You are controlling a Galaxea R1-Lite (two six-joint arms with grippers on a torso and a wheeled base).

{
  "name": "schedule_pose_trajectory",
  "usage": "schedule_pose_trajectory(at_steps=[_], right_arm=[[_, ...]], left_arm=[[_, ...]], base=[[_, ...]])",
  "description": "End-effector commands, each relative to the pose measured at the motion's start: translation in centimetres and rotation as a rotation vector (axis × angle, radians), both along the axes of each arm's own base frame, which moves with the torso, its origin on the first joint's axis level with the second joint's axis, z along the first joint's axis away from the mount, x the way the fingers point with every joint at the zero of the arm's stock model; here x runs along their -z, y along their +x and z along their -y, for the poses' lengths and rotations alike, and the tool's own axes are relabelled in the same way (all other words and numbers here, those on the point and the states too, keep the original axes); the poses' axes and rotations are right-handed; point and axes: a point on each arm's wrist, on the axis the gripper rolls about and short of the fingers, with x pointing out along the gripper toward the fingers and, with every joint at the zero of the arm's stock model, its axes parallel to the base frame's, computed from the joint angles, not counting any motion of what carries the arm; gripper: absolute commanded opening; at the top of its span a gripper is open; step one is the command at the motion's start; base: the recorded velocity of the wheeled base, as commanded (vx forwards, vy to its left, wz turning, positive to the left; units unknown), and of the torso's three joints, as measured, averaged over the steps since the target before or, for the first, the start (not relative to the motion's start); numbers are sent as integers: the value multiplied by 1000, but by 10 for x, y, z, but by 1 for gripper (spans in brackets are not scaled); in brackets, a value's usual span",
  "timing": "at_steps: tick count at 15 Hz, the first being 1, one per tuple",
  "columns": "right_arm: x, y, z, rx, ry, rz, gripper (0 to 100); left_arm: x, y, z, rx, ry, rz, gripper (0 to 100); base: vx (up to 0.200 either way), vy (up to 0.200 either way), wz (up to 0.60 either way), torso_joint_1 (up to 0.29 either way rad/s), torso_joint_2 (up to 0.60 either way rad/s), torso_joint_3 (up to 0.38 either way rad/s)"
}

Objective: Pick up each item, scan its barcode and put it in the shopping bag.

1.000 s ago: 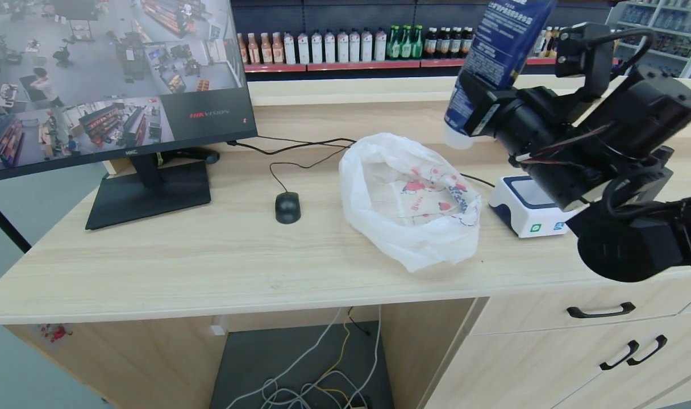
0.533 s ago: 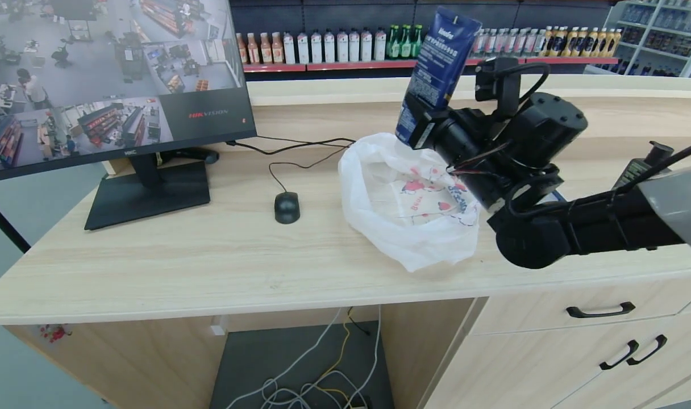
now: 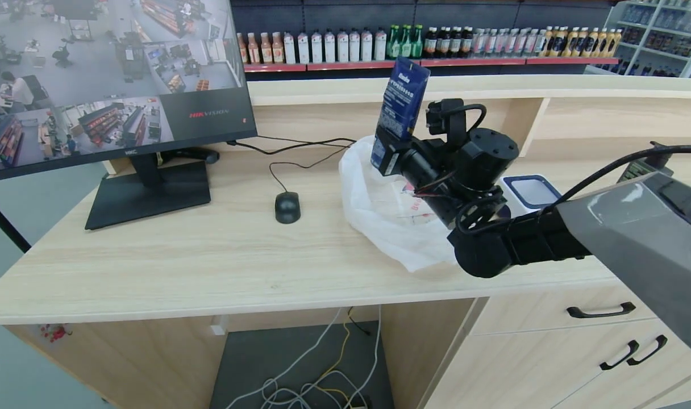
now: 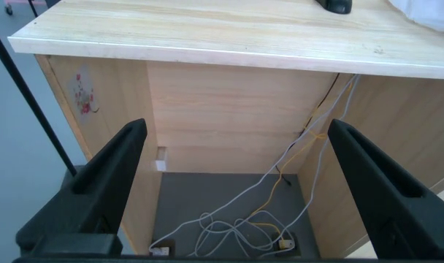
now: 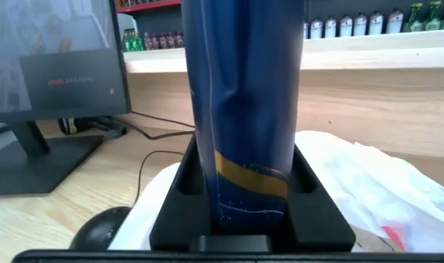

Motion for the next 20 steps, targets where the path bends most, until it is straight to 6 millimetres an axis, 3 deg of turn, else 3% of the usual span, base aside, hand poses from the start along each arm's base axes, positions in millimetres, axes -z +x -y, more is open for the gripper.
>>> schedule_pose_trajectory(at_steps=[1, 7, 20], right_arm=[[9, 5, 0, 6, -11, -17, 0], [28, 26, 24, 83, -57, -41, 0], [67, 37, 20, 109, -108, -111, 0]], left_arm=[[0, 0, 0, -1, -1, 0, 100], [0, 0, 0, -1, -1, 0, 100], [0, 0, 0, -1, -1, 0, 100]], base=[[0, 0, 0, 0, 0, 0], [0, 0, 0, 0, 0, 0], [0, 0, 0, 0, 0, 0]])
